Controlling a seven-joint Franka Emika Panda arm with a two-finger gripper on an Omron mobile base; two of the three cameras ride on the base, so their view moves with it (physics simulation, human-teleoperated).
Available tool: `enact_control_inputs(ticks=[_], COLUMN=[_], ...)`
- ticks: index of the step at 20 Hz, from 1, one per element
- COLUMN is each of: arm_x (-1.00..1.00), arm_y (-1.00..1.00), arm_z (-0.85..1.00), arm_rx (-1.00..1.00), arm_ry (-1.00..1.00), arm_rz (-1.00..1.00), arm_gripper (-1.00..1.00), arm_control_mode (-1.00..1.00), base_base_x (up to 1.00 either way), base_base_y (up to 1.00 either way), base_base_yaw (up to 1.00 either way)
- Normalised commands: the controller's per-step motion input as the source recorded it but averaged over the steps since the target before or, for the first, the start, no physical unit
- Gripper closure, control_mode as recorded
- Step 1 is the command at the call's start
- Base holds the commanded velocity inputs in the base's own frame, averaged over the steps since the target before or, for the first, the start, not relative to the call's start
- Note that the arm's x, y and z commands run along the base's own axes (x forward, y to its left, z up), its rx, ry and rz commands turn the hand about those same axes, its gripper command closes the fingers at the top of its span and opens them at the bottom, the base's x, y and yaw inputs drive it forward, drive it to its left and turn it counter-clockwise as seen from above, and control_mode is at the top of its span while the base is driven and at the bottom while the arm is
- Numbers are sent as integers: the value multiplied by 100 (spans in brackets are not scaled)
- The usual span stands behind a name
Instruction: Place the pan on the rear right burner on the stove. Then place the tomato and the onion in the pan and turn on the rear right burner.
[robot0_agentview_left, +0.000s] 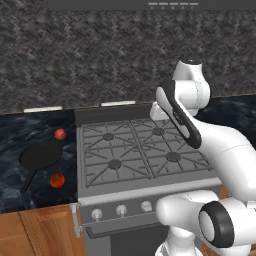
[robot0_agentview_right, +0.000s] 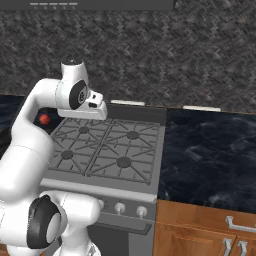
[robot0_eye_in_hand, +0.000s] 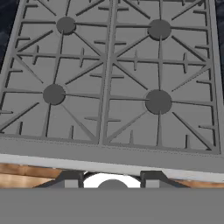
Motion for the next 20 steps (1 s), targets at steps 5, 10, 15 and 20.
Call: enact_control_inputs(ticks=[5, 10, 15, 20], arm_x=[1, 0, 0, 0], arm_y=[0, 7, 17, 21], arm_z=[-1, -9, -7, 0], arm_rx=[0, 0, 2, 7], arm_ry=[-2, 0, -1, 0], arm_rz=[0, 0, 0, 0], arm_gripper=[-100, -100, -100, -100], arm_control_mode=[-100, -100, -100, -100], base_base_x=[0, 0, 0, 0], base_base_y=[0, 0, 0, 0], base_base_yaw=[0, 0, 0, 0])
